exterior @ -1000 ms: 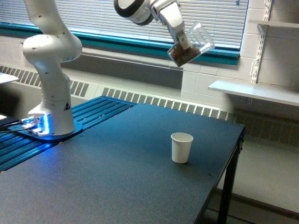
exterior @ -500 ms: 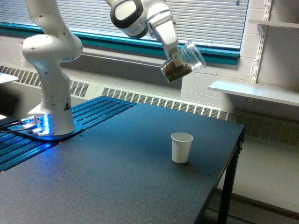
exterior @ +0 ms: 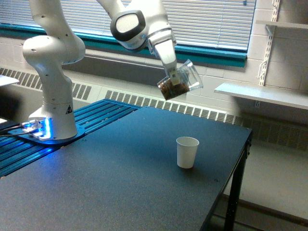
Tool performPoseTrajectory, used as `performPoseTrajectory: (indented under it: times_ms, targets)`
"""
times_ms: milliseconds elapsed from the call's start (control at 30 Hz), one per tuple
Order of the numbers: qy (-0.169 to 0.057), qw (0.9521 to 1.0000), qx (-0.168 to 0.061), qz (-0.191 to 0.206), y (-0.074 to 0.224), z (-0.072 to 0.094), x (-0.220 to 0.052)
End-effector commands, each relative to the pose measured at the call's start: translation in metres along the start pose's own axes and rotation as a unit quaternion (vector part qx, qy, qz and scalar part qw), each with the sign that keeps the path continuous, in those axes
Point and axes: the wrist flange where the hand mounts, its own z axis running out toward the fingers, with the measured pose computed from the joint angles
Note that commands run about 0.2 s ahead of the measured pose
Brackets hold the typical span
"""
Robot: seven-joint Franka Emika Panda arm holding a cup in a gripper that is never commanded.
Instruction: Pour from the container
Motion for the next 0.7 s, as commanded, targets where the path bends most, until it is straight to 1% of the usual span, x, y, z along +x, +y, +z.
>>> performPoseTrajectory:
  times_ms: [33,500,700]
  targets:
    - [-0.004,0.9997,-0.005,0.024,0.002,0.009,-0.009]
    - [-0.027,0.9990,-0.036,0.010,0.006,0.033,-0.035]
    - [-0.038,0.9980,-0.048,0.014,0.009,0.042,-0.044]
